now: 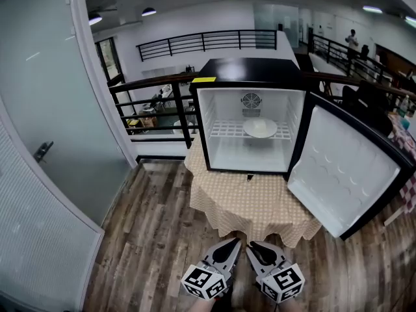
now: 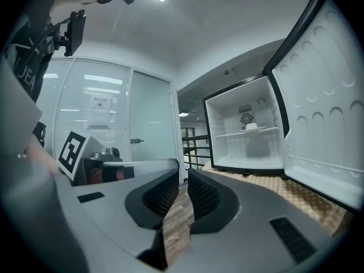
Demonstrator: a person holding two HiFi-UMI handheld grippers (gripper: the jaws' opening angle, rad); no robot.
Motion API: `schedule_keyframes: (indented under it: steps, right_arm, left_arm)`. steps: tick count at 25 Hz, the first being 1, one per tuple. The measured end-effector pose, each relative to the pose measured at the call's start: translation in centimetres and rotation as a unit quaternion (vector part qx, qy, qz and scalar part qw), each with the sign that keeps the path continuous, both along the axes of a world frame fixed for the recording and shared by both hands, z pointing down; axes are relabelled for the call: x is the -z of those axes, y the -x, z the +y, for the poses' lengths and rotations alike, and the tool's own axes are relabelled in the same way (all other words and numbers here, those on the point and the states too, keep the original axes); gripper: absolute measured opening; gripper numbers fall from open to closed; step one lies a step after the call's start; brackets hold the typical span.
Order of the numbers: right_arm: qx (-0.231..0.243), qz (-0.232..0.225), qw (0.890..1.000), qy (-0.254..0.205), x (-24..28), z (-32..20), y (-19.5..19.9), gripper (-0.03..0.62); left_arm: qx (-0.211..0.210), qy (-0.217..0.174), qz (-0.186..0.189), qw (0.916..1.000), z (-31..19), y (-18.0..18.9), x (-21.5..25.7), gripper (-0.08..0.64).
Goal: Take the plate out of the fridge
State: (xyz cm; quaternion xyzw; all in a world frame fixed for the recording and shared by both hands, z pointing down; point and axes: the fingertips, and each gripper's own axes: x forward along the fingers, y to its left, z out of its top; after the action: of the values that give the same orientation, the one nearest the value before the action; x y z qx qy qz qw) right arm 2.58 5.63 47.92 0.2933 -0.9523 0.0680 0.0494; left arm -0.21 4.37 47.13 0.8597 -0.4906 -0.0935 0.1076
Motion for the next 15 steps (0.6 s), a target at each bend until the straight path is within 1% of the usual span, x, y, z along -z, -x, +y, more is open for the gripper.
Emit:
schedule_keyframes:
  steps: [3, 9, 12, 15]
  right_arm:
    - [-0.016, -0.005, 1.000, 0.004, 0.1, -3.0, 0.5, 0.056]
    - [-0.049, -0.010, 0.999, -0.005, 1.3, -9.5, 1.5, 0.056]
    - [-0.070, -0.019, 0.997, 0.003, 1.1, -12.1, 1.6, 0.055]
    - [-0.080, -0.026, 0.996, 0.012, 0.9, -14.3, 2.1, 0.056]
  left_arm:
    - [-0.009, -0.002, -0.004, 0.9999, -3.0, 0.7, 0.2, 0.014]
    - [-0.015, -0.016, -0.007, 0.9997, -9.2, 2.1, 1.3, 0.013]
    - [-0.022, -0.014, -0.006, 0.9996, -11.5, 2.5, 1.1, 0.014]
    - [-0.029, -0.009, -0.002, 0.9995, -13.7, 2.9, 0.7, 0.014]
